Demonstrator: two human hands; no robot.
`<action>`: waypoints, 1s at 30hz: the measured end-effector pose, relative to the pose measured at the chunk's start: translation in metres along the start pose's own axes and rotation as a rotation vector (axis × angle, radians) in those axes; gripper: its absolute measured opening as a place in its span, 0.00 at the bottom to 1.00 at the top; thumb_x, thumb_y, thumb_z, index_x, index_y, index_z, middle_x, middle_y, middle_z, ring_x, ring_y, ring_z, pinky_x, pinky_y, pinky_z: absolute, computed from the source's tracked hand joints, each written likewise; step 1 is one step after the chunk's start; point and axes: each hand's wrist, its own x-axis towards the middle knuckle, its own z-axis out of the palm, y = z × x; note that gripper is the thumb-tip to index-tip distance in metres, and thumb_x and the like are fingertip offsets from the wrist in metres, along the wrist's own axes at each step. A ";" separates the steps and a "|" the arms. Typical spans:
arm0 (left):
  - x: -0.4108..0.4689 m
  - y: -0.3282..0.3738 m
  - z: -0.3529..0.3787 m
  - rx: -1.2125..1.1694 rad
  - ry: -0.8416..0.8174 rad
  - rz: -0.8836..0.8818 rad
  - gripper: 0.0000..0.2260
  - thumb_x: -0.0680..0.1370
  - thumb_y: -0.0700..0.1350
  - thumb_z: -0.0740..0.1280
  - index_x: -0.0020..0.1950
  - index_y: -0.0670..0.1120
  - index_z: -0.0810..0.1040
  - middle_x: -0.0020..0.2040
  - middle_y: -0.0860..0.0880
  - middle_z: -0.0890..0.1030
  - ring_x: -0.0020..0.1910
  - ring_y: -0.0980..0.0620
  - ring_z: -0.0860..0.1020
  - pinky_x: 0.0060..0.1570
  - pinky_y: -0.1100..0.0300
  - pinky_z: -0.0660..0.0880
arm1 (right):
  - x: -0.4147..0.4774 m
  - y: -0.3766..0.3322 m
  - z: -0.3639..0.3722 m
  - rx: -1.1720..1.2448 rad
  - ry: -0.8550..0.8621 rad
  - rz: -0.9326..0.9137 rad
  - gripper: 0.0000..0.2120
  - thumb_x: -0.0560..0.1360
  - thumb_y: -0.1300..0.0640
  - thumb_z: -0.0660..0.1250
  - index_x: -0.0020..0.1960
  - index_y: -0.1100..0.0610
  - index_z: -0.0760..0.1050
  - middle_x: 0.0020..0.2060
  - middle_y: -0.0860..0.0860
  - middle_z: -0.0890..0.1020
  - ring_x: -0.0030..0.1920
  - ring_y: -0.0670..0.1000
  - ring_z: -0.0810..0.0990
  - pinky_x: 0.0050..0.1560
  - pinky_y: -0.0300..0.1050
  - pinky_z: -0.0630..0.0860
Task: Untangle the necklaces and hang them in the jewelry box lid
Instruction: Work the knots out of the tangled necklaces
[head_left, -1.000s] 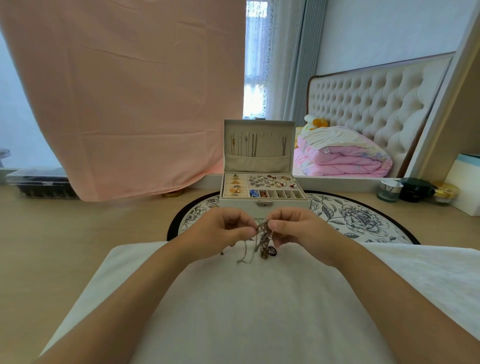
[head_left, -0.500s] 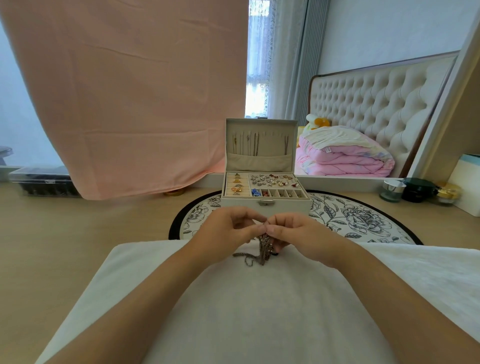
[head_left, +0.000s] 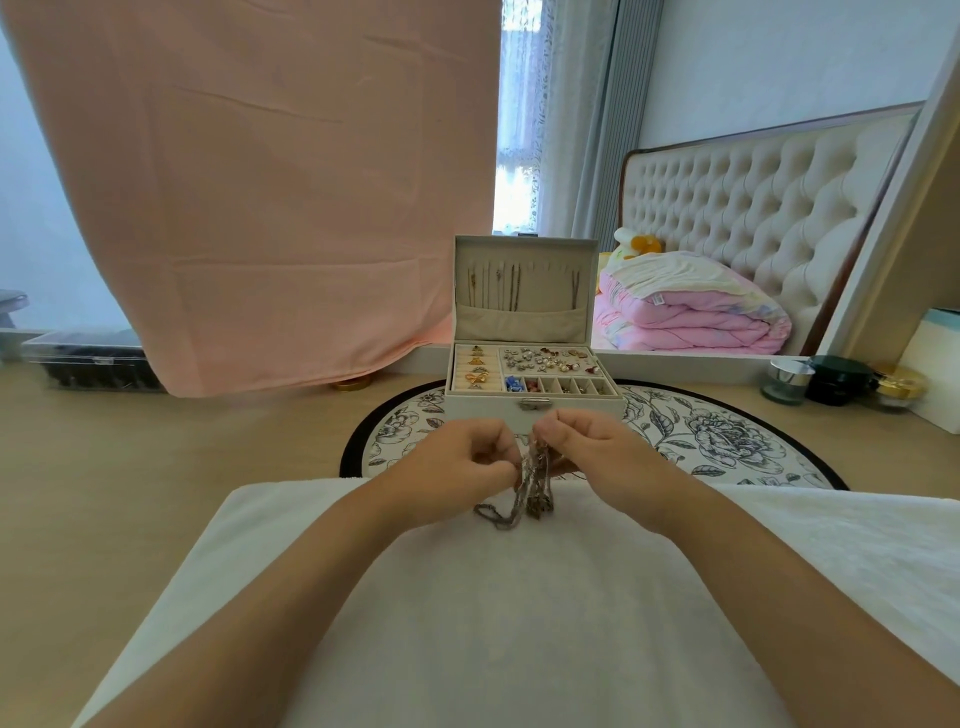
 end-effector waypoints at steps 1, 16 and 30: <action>0.000 -0.001 0.001 0.004 -0.041 -0.020 0.04 0.69 0.46 0.66 0.38 0.56 0.79 0.39 0.47 0.82 0.39 0.51 0.78 0.47 0.49 0.78 | 0.001 0.001 -0.001 0.055 0.037 -0.008 0.12 0.83 0.55 0.61 0.47 0.60 0.78 0.38 0.52 0.80 0.43 0.51 0.78 0.56 0.50 0.78; 0.001 0.003 0.013 -0.210 0.288 0.054 0.04 0.77 0.42 0.73 0.43 0.49 0.85 0.40 0.49 0.85 0.42 0.51 0.82 0.51 0.53 0.80 | 0.002 -0.004 0.002 0.059 0.103 0.010 0.14 0.83 0.56 0.61 0.43 0.58 0.79 0.39 0.53 0.80 0.43 0.52 0.77 0.58 0.53 0.77; 0.000 0.003 -0.015 -0.730 0.023 0.052 0.11 0.76 0.45 0.66 0.33 0.48 0.71 0.30 0.50 0.61 0.28 0.53 0.62 0.32 0.60 0.71 | 0.001 0.001 -0.013 0.315 -0.003 -0.081 0.15 0.73 0.54 0.66 0.38 0.67 0.76 0.37 0.60 0.80 0.45 0.58 0.81 0.54 0.50 0.76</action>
